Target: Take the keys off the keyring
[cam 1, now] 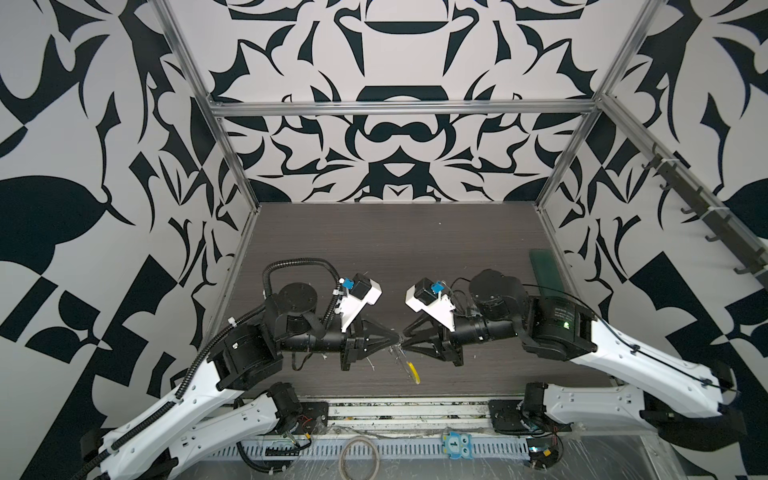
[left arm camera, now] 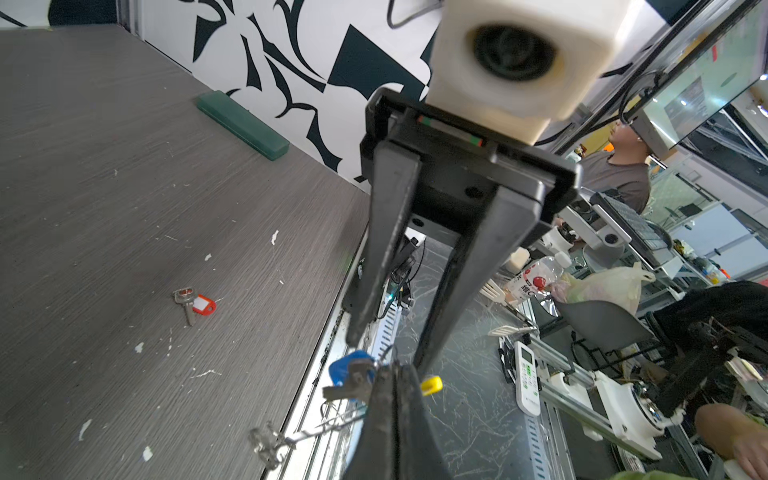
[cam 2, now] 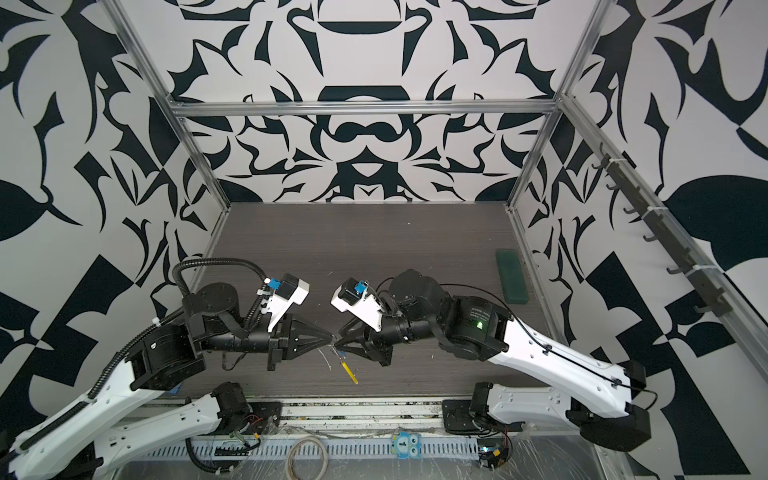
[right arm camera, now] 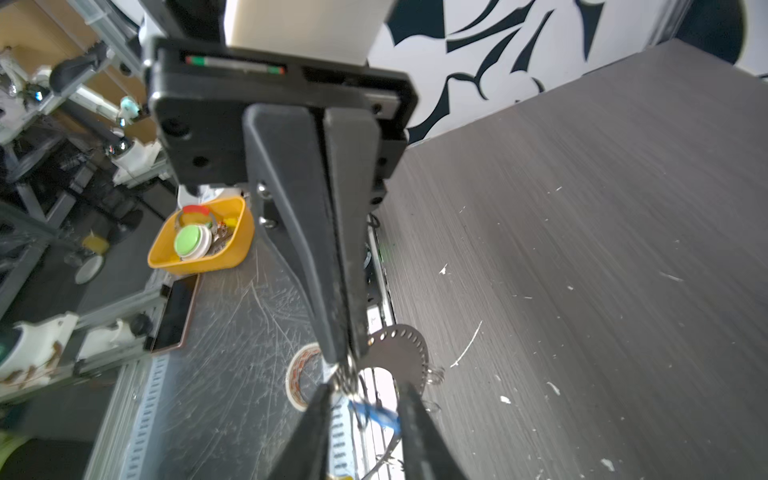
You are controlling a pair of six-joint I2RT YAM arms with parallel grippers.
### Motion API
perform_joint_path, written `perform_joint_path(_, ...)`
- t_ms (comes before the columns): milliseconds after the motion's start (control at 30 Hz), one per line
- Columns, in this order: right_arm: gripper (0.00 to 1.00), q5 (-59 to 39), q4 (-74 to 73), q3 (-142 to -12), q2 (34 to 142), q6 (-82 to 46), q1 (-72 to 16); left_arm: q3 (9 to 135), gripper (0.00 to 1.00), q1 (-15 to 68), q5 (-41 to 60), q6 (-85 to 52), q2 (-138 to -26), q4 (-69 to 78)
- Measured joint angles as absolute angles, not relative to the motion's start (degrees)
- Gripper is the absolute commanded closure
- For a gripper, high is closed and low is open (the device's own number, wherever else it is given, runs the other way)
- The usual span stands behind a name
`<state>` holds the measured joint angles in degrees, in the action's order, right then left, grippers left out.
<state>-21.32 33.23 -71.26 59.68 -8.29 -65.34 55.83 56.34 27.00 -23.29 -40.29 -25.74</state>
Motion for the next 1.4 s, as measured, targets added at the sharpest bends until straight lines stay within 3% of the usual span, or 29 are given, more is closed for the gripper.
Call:
perform_joint_path(167, 0.53, -18.4, 28.8, -66.3, 55.2, -8.1, -65.3, 52.8, 1.00, 56.3, 24.7, -24.6, -37.3, -23.0)
perform_joint_path(533, 0.51, -10.8, 20.1, -55.0, 51.3, -7.7, -68.2, 46.7, 1.00, 56.3, 19.5, -27.0, -32.6, -14.9)
perform_joint_path(1400, 0.52, 2.4, 12.4, -57.3, 57.1, 0.1, -74.7, 45.4, 1.00, 56.3, 17.8, -28.8, -32.9, -11.4)
